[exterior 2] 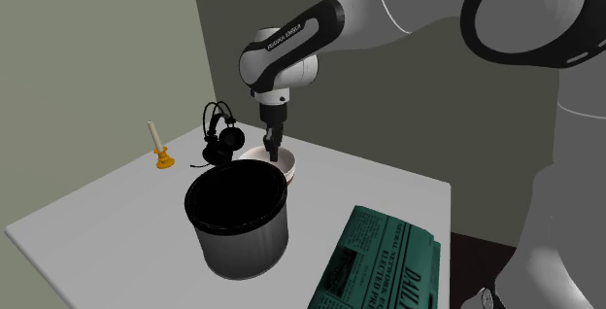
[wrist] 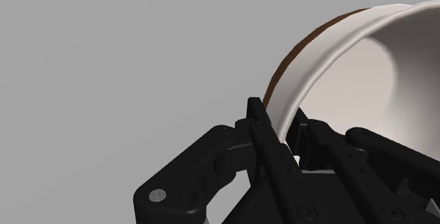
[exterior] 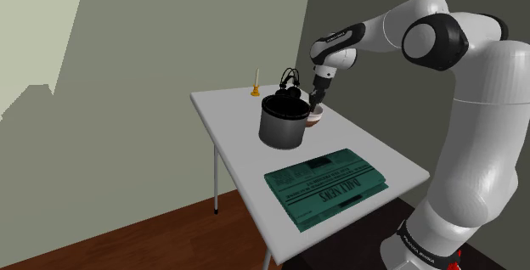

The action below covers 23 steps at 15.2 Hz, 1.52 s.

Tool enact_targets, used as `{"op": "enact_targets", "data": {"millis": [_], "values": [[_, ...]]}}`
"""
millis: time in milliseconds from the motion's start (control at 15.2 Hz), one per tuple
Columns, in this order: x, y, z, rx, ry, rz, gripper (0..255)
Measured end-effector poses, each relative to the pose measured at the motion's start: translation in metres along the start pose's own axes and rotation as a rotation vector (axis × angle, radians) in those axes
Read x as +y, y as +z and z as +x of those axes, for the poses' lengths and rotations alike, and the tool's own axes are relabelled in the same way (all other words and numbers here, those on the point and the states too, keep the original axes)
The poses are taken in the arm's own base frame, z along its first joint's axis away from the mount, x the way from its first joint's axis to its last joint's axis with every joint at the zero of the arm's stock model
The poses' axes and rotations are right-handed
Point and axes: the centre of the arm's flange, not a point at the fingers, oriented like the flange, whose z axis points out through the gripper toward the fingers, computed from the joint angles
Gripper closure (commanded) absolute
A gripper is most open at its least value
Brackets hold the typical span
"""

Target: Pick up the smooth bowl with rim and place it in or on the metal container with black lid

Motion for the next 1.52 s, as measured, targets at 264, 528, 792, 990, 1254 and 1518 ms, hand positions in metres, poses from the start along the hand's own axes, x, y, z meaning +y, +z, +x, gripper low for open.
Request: {"op": "enact_targets", "data": {"millis": [264, 528, 792, 990, 1254, 1518], "values": [[-0.001, -0.010, 0.001, 0.000, 0.000, 0.000, 255], [-0.004, -0.030, 0.000, 0.000, 0.000, 0.000, 255], [-0.008, -0.052, 0.000, 0.001, 0.000, 0.000, 255], [-0.010, -0.067, 0.002, 0.000, 0.000, 0.000, 255], [-0.014, -0.089, 0.001, 0.000, 0.000, 0.000, 255], [-0.017, -0.110, 0.000, 0.000, 0.000, 0.000, 255]]}}
